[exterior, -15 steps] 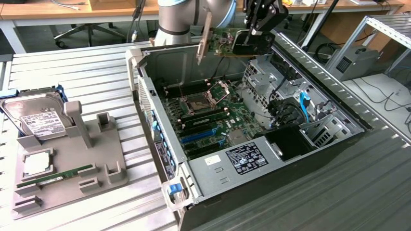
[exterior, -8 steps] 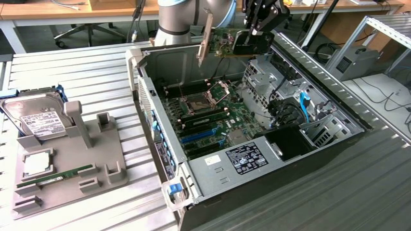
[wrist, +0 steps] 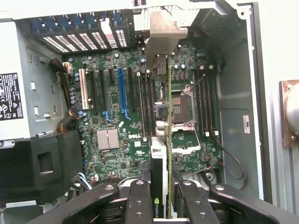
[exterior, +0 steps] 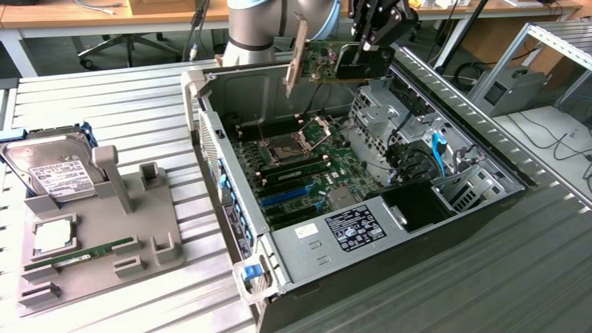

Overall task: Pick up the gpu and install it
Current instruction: 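Insert the gpu into the slot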

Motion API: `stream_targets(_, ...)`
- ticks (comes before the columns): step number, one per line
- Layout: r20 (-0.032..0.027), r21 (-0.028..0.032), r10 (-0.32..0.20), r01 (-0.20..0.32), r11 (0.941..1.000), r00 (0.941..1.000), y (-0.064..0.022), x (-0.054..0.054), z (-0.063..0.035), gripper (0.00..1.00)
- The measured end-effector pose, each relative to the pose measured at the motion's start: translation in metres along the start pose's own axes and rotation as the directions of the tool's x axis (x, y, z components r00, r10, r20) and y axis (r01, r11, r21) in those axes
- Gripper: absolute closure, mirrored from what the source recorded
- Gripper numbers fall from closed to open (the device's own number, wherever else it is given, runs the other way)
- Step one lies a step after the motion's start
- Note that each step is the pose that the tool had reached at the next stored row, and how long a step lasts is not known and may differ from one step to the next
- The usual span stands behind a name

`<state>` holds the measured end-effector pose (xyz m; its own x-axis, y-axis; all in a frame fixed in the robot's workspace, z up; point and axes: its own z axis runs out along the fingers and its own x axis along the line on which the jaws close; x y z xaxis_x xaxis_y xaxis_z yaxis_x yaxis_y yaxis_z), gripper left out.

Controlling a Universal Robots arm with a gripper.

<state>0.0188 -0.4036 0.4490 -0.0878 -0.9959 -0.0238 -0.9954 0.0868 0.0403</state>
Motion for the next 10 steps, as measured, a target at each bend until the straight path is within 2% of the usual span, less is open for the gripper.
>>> stream_targets(10, -0.0021, -0.0013, -0.051, 0.051, 0.9987, 0.9987, 0.0, 0.0, 0.0, 0.73)
